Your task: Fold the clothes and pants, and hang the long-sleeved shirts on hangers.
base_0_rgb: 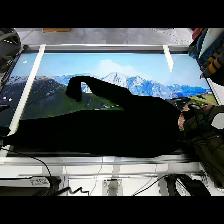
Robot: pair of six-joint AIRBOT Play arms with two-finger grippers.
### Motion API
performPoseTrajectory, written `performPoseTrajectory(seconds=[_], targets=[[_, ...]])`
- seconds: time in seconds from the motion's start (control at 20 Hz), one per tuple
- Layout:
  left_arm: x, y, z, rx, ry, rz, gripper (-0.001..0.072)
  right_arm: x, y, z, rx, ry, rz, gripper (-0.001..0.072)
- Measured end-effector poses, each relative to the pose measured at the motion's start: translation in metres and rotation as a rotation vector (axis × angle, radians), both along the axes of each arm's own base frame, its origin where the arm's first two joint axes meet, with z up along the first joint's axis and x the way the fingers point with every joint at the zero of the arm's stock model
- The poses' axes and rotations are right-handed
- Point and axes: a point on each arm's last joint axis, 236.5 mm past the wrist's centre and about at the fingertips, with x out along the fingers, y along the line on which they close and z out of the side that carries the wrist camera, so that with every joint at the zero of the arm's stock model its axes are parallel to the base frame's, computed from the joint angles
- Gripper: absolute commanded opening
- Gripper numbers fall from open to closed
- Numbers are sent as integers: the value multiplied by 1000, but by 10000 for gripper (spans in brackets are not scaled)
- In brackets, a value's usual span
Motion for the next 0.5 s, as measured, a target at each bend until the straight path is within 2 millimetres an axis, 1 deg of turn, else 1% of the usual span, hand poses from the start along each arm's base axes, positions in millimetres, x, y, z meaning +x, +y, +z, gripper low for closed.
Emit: performPoseTrajectory(seconds=[0.15, 0.25, 0.3, 0.35, 0.4, 0.45, 0.5], targets=[[10, 4, -6, 19, -20, -24, 7, 12, 4, 1, 16, -49, -17, 13], [13, 6, -12, 21, -20, -32, 11, 15, 5, 1, 23, -62, -25, 12], [15, 7, -15, 23, -21, -36, 108, 16, 6, 2, 28, -65, -26, 13], [15, 7, -19, 20, -16, -38, 507, 16, 7, 2, 30, -65, -29, 13], [15, 7, -21, 17, -11, -34, 710, 16, 7, 2, 33, -65, -33, 28], [15, 8, -23, 21, -10, -20, 707, 16, 8, 2, 36, -65, -39, 120], [15, 10, -24, 37, -13, 4, 706, 16, 8, 2, 39, -65, -44, 333]])
